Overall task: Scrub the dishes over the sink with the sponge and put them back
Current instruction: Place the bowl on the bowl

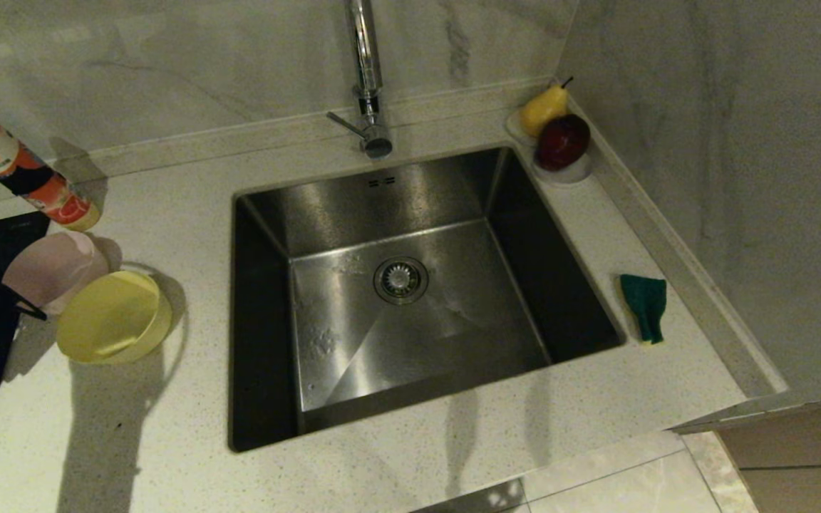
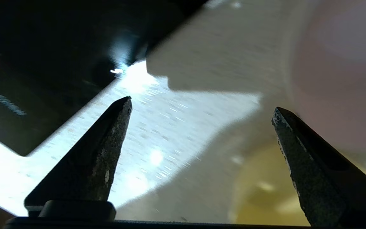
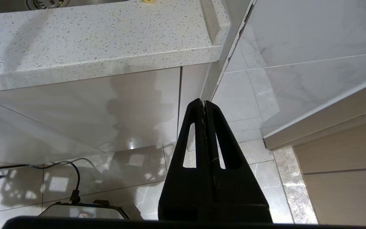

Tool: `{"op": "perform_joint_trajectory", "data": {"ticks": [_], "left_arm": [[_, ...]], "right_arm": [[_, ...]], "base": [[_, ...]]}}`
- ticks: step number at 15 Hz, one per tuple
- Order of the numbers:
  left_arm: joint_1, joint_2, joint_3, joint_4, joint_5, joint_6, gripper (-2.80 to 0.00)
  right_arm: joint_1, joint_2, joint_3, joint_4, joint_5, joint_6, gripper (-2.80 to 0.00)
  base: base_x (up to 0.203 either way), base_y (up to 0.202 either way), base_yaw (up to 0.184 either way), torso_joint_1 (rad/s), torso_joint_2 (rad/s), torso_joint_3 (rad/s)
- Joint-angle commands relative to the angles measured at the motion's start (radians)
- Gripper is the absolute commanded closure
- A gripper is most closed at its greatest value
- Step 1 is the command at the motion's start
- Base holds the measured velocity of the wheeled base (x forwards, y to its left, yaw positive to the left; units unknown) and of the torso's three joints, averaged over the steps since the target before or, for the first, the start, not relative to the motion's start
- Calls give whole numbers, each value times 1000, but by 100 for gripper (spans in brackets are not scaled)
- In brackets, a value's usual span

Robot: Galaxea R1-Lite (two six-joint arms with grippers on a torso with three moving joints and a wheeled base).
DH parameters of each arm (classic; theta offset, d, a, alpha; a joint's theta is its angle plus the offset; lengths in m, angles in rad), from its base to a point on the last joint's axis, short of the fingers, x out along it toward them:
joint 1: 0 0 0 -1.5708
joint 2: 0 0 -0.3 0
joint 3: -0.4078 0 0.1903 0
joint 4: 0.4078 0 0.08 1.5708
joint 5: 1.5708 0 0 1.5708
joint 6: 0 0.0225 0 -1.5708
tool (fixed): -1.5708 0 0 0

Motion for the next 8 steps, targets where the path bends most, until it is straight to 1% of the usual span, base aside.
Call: {"op": "perform_joint_trajectory", "data": {"ticks": [1, 4, 6, 8], "left_arm": [[3, -47, -22, 10, -40, -7, -280], [40, -43, -80, 45, -65, -6, -280], [54, -22, -90, 36, -71, -10, -280], [65, 26, -101, 23, -71, -27, -280]], "right_arm": [[0, 1, 0, 0, 0, -1, 0], [0, 1, 0, 0, 0, -1, 0], [0, 1, 0, 0, 0, -1, 0], [0, 1, 0, 0, 0, -1, 0]], "base": [[0, 0, 0, 0, 0, 0], [0, 0, 0, 0, 0, 0], [0, 0, 0, 0, 0, 0], [0, 0, 0, 0, 0, 0]]}}
